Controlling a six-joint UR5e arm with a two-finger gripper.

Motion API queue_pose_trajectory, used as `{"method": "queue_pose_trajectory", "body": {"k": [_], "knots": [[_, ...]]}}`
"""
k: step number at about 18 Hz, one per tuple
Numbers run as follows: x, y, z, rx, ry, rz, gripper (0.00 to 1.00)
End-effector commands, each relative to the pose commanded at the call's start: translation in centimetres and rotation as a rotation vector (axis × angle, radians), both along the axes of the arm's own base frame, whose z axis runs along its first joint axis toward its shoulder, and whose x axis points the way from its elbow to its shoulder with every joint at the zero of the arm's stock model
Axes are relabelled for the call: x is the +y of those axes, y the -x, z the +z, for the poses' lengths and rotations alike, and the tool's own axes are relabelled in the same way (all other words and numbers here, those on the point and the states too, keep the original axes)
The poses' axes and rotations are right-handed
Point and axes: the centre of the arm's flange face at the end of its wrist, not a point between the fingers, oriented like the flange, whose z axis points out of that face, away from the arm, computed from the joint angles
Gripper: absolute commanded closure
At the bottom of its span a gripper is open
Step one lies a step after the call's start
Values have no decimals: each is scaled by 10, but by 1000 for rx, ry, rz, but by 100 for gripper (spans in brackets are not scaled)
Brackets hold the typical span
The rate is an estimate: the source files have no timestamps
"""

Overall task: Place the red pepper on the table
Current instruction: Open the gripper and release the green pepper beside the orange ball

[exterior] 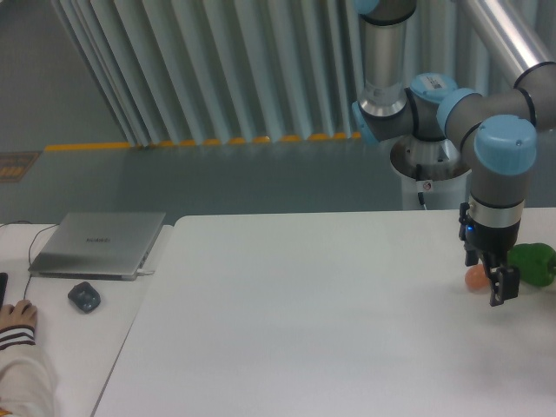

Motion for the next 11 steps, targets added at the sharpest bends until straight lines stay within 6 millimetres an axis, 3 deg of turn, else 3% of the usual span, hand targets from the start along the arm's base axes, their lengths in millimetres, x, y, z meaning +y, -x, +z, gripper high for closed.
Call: {"method": "queue_pose_trajectory", "body": {"k": [5,11], "knots": [[-2,0,-2,30,22,7,0],[-15,5,-17,27,30,46,0]]}}
